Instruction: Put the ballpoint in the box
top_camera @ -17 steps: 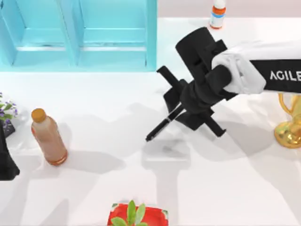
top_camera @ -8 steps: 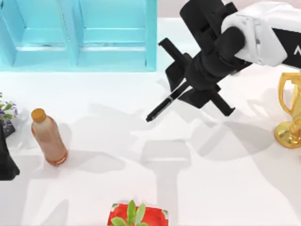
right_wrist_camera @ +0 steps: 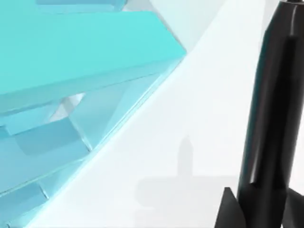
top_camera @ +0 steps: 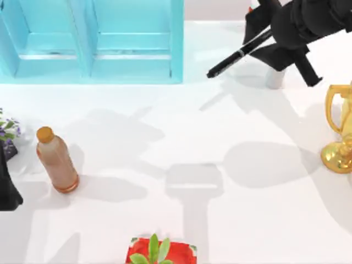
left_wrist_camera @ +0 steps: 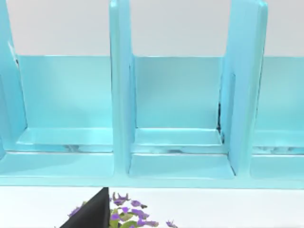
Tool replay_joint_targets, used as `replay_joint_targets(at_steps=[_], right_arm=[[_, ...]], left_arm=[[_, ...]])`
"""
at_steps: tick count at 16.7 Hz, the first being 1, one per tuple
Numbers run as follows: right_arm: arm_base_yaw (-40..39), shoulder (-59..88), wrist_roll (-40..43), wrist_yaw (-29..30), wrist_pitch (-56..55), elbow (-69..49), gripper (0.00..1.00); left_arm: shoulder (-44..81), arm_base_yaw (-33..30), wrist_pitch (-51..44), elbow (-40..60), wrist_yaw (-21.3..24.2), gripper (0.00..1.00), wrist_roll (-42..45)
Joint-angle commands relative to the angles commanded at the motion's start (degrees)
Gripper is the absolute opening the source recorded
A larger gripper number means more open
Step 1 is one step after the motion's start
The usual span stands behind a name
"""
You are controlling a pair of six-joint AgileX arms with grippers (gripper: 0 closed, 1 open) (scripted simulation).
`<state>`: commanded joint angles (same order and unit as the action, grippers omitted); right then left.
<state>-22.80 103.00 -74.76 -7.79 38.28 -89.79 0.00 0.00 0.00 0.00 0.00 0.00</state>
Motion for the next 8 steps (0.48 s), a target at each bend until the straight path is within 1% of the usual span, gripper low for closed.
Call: replay_joint_targets(at_steps=[3,8], right_arm=[[12.2,-6.3,3.5,-2.4,0.4,0.7,0.00],[38.8,-13.0,11.8,-6.7,1.8,8.1,0.00]], left_arm=[[0.0,0.0,0.0,0.0,0.0,1.00,0.0],[0.0,0.0,0.0,0.0,0.0,1.00,0.0]])
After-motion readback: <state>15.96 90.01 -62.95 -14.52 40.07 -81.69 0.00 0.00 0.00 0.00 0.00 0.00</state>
